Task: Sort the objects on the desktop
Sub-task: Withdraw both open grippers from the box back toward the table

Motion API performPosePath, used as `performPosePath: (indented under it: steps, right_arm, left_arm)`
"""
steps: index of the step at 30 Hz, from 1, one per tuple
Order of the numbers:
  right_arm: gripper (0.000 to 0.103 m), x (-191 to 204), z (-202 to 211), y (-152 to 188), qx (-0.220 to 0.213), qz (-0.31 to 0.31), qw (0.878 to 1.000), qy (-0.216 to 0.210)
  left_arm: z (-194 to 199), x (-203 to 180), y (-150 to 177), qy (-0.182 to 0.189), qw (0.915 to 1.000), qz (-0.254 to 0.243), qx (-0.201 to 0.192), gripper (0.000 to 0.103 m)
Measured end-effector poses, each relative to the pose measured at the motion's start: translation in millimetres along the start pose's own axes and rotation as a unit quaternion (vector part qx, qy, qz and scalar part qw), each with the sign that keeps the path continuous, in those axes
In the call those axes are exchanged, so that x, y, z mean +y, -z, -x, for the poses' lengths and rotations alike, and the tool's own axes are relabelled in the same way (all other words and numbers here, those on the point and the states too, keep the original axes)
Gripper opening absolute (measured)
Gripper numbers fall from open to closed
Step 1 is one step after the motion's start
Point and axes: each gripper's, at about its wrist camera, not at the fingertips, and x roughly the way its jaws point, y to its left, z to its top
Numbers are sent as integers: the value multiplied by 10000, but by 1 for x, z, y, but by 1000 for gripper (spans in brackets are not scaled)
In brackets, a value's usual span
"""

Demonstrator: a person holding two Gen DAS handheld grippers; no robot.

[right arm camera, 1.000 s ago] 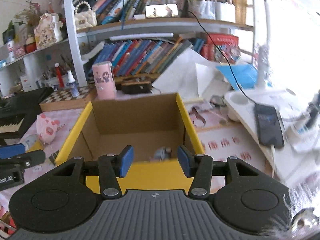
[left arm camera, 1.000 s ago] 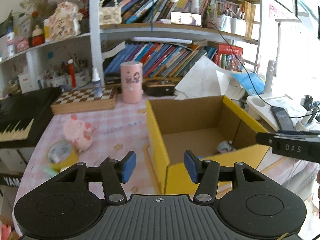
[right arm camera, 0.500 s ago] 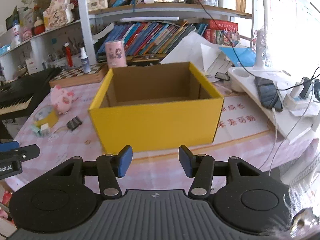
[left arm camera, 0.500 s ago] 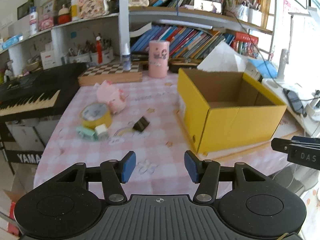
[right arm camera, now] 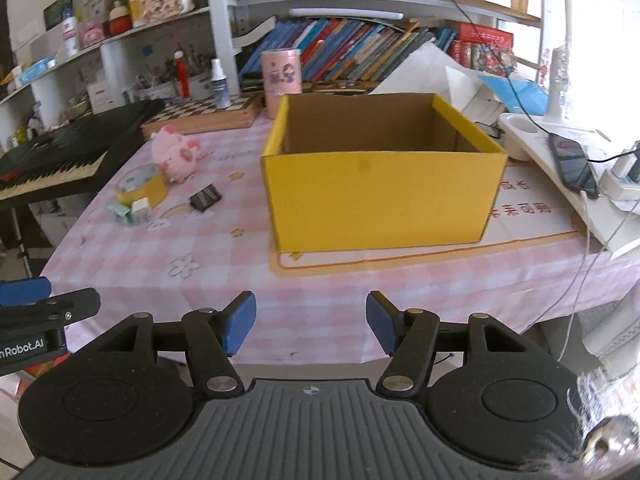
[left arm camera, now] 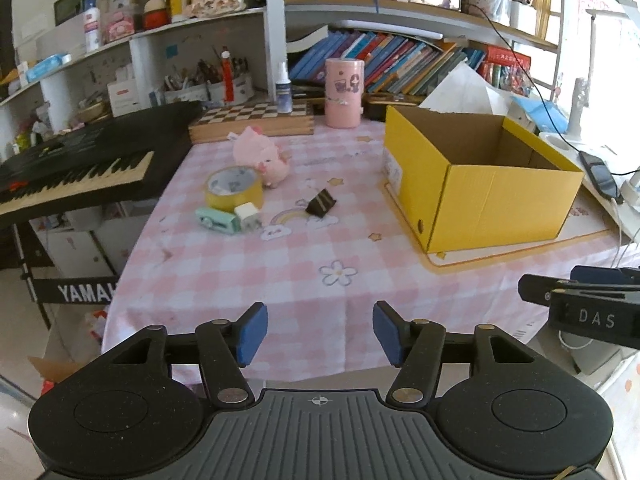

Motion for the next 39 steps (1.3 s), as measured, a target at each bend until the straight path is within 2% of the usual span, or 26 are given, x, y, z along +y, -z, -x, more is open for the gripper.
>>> performPosePath:
  steps: [12, 32, 36, 39]
  right_arm:
    - [64, 39, 2, 13, 169, 306, 9987, -360]
    - [77, 79, -12, 9, 263, 616, 9963, -536]
    - [80, 87, -16, 7, 271, 667, 9958, -567]
    - [80, 94, -19, 5, 269, 688, 9956, -579]
  left_arm:
    - [10, 27, 14, -213, 9995, 188, 123, 61]
    - [5, 64, 22, -372, 9977, 475, 305, 62]
    - [3, 71, 22, -376, 9976, 485, 319, 68]
    - [2, 77, 22, -377, 9976, 478, 316, 68]
